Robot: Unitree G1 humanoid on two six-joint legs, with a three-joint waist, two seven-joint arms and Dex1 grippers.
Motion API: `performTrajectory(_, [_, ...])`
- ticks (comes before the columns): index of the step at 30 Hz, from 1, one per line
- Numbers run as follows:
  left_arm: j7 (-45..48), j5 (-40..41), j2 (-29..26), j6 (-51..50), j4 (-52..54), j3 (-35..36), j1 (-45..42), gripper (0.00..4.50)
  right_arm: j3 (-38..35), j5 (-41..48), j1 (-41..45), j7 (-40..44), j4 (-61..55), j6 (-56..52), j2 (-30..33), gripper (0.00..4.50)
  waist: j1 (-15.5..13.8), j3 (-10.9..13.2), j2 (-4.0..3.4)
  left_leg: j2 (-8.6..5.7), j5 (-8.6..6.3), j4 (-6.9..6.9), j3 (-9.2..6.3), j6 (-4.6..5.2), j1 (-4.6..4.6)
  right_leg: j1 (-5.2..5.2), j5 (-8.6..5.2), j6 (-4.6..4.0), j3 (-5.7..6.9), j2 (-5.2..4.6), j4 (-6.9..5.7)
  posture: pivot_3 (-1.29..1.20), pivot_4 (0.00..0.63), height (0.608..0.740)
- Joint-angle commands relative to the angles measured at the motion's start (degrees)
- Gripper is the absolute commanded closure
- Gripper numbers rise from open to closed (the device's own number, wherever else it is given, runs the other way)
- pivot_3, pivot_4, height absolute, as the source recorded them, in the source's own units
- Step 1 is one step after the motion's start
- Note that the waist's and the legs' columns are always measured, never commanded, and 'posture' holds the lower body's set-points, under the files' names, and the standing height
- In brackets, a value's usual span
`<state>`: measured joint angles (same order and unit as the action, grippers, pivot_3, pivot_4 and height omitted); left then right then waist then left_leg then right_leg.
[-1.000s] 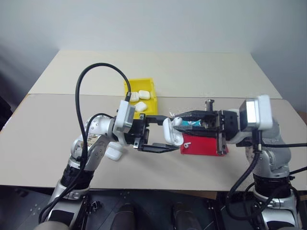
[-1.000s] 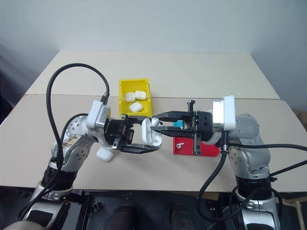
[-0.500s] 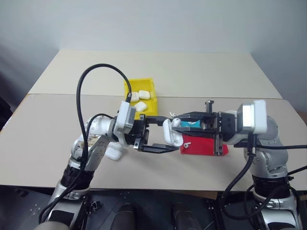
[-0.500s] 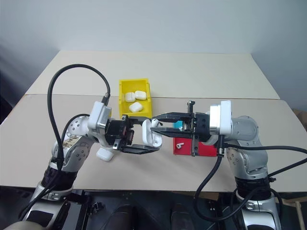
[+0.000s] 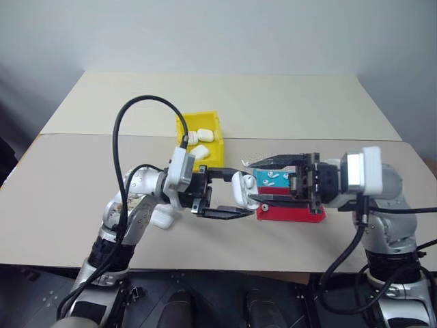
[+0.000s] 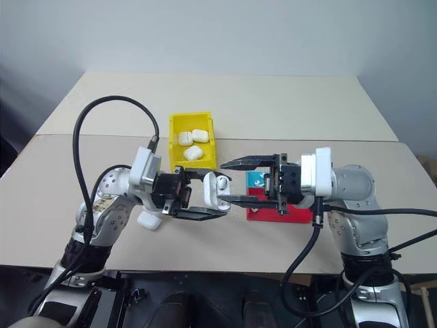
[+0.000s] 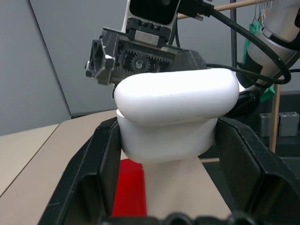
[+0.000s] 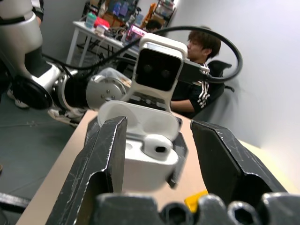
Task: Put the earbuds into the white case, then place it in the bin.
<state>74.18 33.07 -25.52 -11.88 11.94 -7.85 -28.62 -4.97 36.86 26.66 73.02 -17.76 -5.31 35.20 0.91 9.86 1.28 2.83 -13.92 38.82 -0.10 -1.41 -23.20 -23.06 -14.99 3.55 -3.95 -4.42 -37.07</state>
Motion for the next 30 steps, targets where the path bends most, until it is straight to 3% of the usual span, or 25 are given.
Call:
performTrajectory(1, [1.4,-2.3,-2.8,4.1,1.2,1.4,2.7,1.76,-2.3,-1.8,4.6,-0.8,4.4,-3.9,6.1,1.86,0.2,0.0,-0.01,0.0,0.0,0.01,0.01,0.0,0.0,0.0,0.0,0.0,-0.01,0.0,-0.01,0.0,0.15,0.74])
performTrajectory(7, [2.2,-4.0,-7.4,8.1,2.4,3.1,9.8,1.76,10.5,-16.5,20.9,3.2,20.9,-13.0,16.5,1.86,0.7,0.0,-0.03,0.01,0.0,-0.06,0.09,0.0,0.04,-0.07,-0.01,-0.02,-0.06,0.0,0.0,0.0,0.15,0.74])
performTrajectory(10, [0.9,-4.0,-8.5,8.3,3.8,3.6,12.3,1.76,20.2,-28.4,29.2,7.7,32.0,-7.5,16.8,1.86,0.7,0.0,-0.03,0.03,0.0,-0.08,0.1,0.0,0.0,-0.09,-0.01,-0.03,-0.04,0.0,0.05,0.0,0.15,0.74])
performTrajectory(16, [-3.3,-4.4,-8.2,7.3,6.6,3.7,15.1,1.76,33.2,-46.0,41.6,9.2,56.1,7.8,8.9,1.86,0.9,0.0,-0.04,0.02,0.0,-0.07,0.14,0.0,-0.07,-0.16,-0.01,-0.02,-0.05,-0.02,0.06,0.0,0.15,0.74])
performTrajectory(21, [-6.3,-4.9,-7.3,7.2,8.8,2.8,16.7,1.76,37.1,-53.3,48.1,8.2,70.5,15.3,2.3,1.86,1.3,0.1,-0.09,0.02,0.0,-0.08,0.13,0.0,-0.09,-0.19,0.0,-0.03,-0.04,-0.03,0.02,0.0,0.15,0.74])
performTrajectory(30, [-9.2,-4.9,-7.7,6.9,11.8,2.5,19.2,1.76,37.9,-60.3,51.7,5.6,83.2,21.9,-1.4,1.86,1.4,0.1,-0.16,0.03,0.0,-0.09,0.12,0.0,-0.04,-0.17,0.0,-0.04,-0.04,-0.02,-0.03,0.0,0.15,0.74])
